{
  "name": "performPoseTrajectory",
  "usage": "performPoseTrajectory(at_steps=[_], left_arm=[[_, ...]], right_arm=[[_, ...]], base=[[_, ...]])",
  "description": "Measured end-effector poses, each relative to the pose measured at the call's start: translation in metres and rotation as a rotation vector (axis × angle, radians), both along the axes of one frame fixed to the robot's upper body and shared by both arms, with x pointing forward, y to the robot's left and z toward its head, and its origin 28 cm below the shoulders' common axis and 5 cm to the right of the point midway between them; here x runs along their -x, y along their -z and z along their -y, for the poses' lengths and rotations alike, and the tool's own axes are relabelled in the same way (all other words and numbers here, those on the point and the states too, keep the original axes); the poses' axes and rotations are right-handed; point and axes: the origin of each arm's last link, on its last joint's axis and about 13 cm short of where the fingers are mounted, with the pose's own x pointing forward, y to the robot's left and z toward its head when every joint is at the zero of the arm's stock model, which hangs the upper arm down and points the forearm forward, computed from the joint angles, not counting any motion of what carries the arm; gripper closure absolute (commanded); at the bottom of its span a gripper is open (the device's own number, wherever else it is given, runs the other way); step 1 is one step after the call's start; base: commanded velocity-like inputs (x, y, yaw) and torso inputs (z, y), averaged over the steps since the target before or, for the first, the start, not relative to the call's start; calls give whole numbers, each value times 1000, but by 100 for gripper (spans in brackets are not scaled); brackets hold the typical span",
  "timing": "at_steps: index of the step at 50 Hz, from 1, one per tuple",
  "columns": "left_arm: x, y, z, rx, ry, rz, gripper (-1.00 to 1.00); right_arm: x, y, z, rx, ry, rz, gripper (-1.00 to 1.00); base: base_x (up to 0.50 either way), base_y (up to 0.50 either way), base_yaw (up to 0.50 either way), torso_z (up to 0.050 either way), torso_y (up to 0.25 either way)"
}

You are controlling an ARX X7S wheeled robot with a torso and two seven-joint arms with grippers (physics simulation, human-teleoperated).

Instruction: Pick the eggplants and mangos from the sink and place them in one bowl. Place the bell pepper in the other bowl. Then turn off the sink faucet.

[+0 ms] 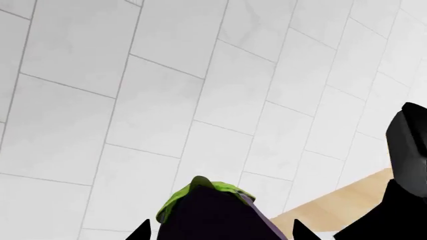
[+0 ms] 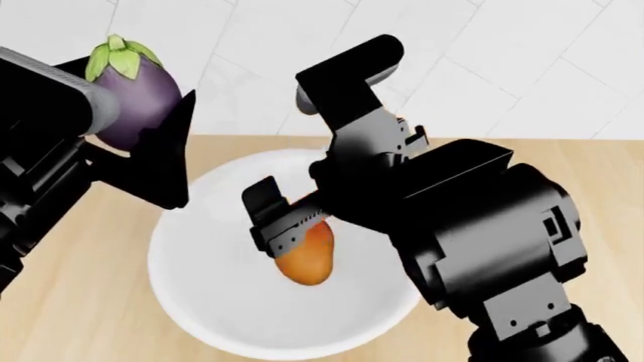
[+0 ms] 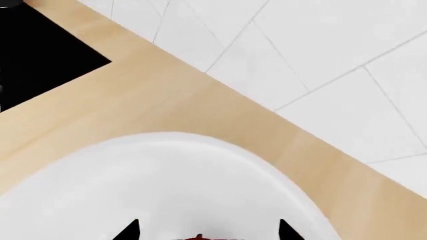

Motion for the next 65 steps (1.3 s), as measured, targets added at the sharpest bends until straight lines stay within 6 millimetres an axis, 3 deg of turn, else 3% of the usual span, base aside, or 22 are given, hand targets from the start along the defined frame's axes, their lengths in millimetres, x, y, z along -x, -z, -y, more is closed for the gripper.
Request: performPoseTrajectory(at_steps=[10,22,40,51,65], left_arm=[[-7,2,7,-29,59,-66,100],[-24,7,27,-146,185,-182,100],[-42,15,47,-282,302,-285,100],[-57,17,48,-307,342,-370,100],[-61,24,45,-317,330,-441,100]], right_arm=[[6,-37,26,-74,182,237,-100],[19,-56,58,-119,393,425,-100],[26,-55,70,-124,483,473,-100],[25,-52,70,-118,489,460,-100],[24,-44,69,-113,490,438,-100]], base=[[0,0,0,0,0],[0,0,0,0,0],[0,0,0,0,1],[0,0,0,0,1],[0,0,0,0,0]])
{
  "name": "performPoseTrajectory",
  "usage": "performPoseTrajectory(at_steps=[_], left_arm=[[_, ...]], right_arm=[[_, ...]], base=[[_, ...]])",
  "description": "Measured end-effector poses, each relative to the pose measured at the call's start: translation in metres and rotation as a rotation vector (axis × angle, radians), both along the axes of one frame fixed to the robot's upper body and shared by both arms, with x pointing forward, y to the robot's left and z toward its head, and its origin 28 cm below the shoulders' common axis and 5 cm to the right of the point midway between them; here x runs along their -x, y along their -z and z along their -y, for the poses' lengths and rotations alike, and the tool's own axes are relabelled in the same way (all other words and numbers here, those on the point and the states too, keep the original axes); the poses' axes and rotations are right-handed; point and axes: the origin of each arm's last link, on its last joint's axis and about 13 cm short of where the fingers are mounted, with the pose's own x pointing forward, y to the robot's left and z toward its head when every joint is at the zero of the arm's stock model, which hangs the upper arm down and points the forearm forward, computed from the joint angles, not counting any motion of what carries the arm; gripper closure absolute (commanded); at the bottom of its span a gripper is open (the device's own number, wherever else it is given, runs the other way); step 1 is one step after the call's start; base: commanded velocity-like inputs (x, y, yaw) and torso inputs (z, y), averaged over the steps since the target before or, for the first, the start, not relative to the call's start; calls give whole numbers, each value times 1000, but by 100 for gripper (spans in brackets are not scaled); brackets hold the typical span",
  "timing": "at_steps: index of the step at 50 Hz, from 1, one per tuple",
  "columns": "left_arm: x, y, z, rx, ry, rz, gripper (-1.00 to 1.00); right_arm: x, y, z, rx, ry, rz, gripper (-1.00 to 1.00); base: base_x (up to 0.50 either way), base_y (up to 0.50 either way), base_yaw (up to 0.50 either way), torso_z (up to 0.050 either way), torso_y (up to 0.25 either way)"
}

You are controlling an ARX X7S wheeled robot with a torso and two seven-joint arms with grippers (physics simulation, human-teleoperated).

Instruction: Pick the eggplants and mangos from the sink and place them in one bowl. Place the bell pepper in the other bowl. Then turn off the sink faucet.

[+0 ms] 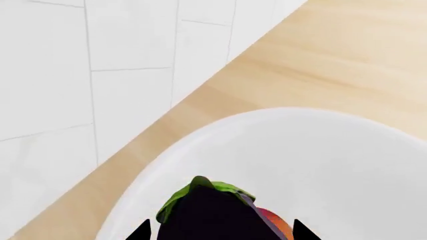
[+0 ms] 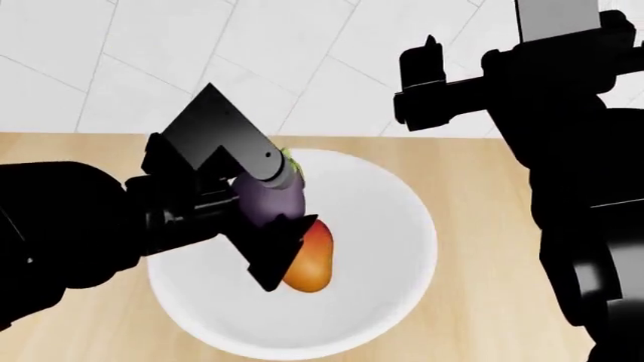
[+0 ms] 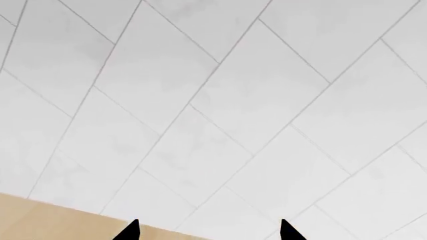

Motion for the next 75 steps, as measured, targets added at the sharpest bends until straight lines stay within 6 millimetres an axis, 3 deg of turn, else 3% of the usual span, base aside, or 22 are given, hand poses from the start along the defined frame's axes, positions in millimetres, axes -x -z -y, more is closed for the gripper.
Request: performPoseTrajectory(at_steps=[25,26,42,61,75], left_arm=[[-8,3,-1,-56,-60,-22,100],[-8,3,-1,-57,-61,-21,-100],[-3,7,6,-52,-27,-50,-100],[-4,-3,7,-36,-29,-21,-100],[1,-14,-17,75,-114,19,-100]], right_arm=[[-2,12,1,-6,-1,-34,-100],[-2,12,1,-6,-1,-35,-100],[-1,16,2,-7,3,-41,-100],[0,20,4,-14,6,-44,-100],[4,25,9,-29,15,-28,-100]], base=[[0,0,0,0,0],[0,0,0,0,0],[0,0,0,0,0],[0,0,0,0,0],[0,0,0,0,0]])
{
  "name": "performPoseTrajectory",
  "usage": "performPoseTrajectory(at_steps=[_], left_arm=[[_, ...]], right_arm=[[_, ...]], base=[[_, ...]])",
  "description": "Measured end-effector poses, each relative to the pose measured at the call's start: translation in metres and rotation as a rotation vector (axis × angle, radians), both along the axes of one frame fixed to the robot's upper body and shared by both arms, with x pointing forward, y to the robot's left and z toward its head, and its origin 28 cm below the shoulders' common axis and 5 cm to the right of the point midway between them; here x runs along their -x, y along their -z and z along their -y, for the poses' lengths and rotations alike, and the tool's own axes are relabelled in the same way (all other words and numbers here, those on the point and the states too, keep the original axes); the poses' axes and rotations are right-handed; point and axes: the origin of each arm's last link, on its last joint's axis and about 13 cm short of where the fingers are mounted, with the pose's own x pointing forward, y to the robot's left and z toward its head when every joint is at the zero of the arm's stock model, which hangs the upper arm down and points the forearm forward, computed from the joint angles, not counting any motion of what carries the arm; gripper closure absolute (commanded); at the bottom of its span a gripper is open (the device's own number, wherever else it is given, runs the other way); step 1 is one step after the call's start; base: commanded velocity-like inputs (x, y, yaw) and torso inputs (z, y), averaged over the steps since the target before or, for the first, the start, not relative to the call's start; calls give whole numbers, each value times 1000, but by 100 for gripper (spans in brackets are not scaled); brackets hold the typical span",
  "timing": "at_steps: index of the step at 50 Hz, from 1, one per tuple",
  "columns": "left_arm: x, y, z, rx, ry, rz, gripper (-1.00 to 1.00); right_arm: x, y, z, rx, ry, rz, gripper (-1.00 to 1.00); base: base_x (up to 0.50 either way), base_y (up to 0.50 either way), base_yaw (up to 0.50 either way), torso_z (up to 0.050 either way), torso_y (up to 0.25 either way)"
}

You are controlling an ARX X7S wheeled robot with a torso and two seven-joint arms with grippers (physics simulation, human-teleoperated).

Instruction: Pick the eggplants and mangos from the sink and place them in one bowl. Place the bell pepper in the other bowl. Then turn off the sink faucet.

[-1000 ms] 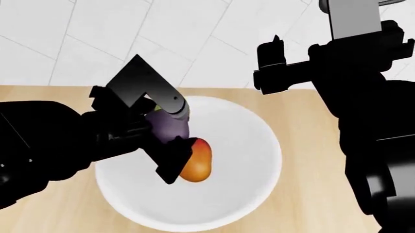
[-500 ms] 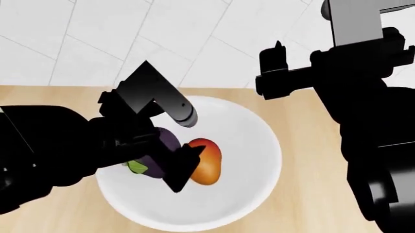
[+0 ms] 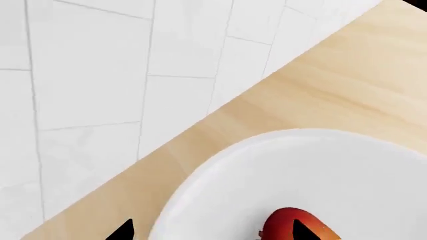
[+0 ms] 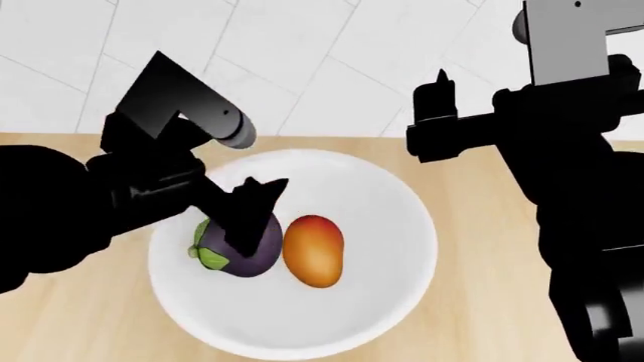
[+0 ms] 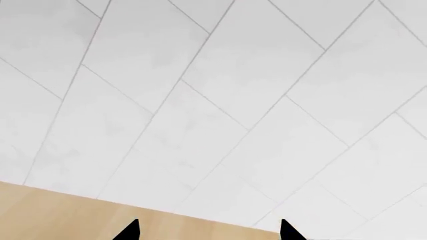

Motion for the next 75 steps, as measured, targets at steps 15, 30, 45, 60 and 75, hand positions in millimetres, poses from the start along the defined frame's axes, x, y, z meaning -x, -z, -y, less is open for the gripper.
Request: performPoseTrajectory(at_steps=[15,30,45,60,75], left_arm=[[7,2,-38,134,-210,90,-100],[21,-1,-64,173,-349,169,-100],[28,-4,-73,184,-394,204,-100],[29,-6,-75,191,-404,220,-100],[30,-1,-77,195,-411,210,-100]], right_arm=[[10,11,6,-24,16,31,-100],[18,19,12,-14,23,55,-100],[23,22,14,-3,27,58,-100],[26,23,13,9,25,61,-100],[26,24,13,18,28,59,-100]], base=[[0,0,0,0,0],[-76,109,0,0,0],[-283,443,0,0,0],[-107,500,0,0,0],[-11,500,0,0,0]])
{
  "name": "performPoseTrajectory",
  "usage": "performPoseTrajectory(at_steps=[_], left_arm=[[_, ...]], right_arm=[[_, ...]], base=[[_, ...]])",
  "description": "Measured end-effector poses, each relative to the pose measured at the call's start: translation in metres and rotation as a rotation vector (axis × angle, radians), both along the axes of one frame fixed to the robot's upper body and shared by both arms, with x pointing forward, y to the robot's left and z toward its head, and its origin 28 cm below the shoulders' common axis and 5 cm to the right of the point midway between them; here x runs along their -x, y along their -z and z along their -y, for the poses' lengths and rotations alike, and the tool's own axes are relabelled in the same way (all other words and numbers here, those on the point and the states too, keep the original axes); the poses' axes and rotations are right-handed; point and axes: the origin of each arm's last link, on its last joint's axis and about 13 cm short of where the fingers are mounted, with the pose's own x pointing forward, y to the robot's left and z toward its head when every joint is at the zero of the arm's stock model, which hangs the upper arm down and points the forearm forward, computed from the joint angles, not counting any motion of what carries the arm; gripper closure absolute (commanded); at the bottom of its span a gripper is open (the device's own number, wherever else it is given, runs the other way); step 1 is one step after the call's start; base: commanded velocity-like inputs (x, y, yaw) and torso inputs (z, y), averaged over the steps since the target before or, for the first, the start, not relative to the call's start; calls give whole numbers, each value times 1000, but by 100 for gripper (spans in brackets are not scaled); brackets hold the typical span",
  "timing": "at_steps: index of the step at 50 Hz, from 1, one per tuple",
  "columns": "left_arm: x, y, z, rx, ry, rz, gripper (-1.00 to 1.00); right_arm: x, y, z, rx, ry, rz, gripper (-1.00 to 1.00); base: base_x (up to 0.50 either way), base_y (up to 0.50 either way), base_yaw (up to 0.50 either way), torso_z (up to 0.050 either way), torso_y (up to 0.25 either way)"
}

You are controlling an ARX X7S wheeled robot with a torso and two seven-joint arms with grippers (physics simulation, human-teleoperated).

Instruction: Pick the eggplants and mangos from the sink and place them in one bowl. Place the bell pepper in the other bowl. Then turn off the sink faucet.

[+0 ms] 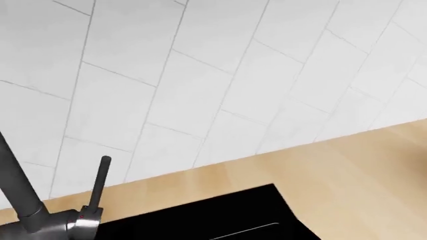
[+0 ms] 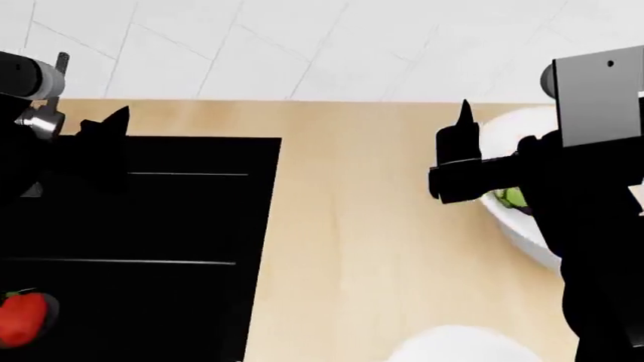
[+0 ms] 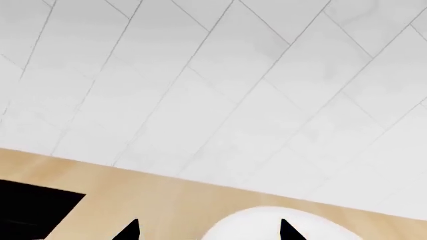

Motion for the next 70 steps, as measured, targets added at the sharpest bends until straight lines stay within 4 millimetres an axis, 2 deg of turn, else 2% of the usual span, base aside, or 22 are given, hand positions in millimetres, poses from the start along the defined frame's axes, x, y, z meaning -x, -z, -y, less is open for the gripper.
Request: performPoseTrajectory(at_steps=[27,38,70], left_arm=[[4,10,2,0,0,-23,-100],[2,14,4,-4,2,-37,-100],[2,22,12,-15,36,-66,-100]], right_arm=[[1,8,0,-13,6,-9,-100],[1,11,0,-16,8,-7,-100],[5,16,6,-56,53,-29,-100]], base=[[4,490,0,0,0],[190,345,0,0,0],[42,9,0,0,0]])
